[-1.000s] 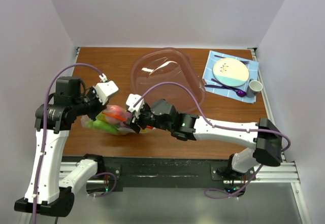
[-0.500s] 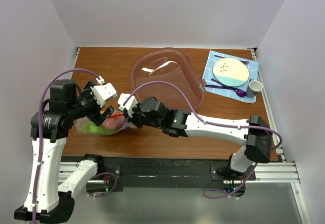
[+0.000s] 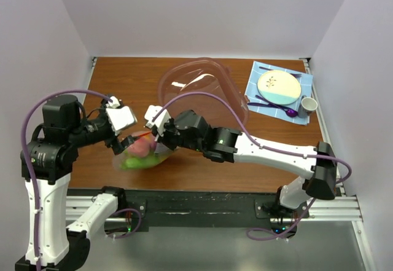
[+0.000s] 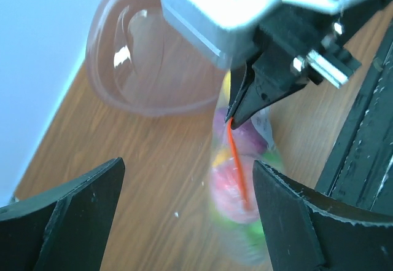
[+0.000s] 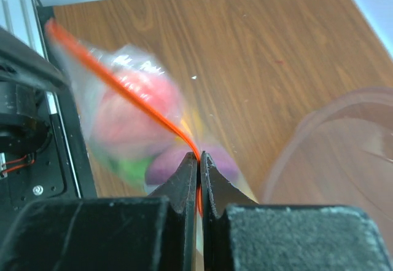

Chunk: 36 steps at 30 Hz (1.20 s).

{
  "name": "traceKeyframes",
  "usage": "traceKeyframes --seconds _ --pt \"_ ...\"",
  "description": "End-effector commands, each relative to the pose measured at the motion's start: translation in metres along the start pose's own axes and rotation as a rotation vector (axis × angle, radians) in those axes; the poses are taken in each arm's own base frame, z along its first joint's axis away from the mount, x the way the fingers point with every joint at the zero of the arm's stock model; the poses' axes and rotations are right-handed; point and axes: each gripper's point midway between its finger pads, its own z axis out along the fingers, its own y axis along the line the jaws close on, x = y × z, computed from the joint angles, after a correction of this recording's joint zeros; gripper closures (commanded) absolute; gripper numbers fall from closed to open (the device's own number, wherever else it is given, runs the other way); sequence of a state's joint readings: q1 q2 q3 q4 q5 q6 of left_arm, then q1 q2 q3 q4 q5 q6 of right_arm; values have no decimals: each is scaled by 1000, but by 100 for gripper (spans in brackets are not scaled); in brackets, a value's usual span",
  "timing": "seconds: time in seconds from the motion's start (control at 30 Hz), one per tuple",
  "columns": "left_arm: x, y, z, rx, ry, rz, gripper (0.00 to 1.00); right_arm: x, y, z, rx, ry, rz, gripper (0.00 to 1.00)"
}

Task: Open the zip-top bag and remove the fake food

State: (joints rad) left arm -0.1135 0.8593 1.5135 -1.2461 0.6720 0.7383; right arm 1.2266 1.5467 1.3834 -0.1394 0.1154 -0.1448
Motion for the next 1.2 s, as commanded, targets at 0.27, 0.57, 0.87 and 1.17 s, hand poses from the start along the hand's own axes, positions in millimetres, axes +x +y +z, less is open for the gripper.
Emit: traceKeyframes --seconds 0.27,0.57,0.87,1.17 --pt "-36 -29 21 300 -206 -78 9 -61 -24 -55 67 -147 -25 100" --pt "-59 -38 7 348 -258 -90 9 -40 -24 -39 83 -90 -60 100" --pt "11 -43 34 299 -90 -143 10 -26 -26 -27 107 -64 -73 100" --pt "47 -24 57 145 -45 -152 19 -29 -16 -18 61 -72 -41 100"
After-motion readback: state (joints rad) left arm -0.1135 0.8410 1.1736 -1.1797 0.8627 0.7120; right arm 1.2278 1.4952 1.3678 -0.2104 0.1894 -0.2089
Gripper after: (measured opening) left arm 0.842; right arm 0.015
